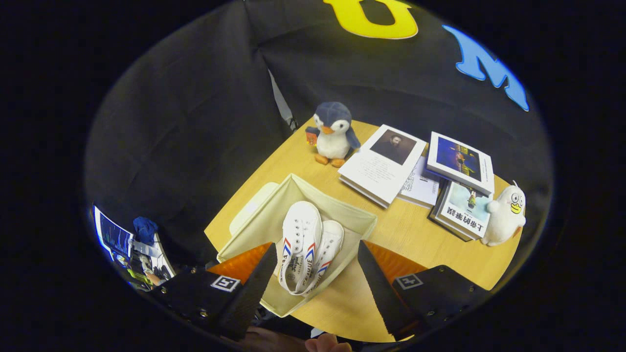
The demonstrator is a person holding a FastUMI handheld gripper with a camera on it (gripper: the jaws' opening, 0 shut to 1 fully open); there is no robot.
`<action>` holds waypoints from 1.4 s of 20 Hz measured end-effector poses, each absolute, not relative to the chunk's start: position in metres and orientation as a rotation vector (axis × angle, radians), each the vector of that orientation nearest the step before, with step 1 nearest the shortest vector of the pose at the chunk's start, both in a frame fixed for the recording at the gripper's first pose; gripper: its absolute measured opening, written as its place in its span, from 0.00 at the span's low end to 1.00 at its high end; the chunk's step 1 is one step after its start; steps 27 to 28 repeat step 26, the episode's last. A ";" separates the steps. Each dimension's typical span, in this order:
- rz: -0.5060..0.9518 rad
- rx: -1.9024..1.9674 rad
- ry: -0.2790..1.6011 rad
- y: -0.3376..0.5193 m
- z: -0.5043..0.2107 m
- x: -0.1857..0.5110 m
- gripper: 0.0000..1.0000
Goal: Open the storage box then place both shoes into the box .Put the left shoe in first, then the right shoe, with the right side of both shoes facing outward in a uniform manner.
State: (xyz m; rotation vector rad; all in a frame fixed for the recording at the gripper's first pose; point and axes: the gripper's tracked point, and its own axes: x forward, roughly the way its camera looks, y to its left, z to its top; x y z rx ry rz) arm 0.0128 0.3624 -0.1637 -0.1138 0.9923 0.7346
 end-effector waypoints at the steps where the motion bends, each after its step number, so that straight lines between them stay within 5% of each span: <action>1: 0.723 -0.092 0.944 0.353 -0.152 0.019 1.00; 8: 0.595 0.092 0.574 0.268 -0.060 0.045 0.99; 15: 0.261 0.118 0.159 0.132 0.018 0.067 0.99; 28: 0.080 0.115 0.018 0.034 0.032 0.051 0.99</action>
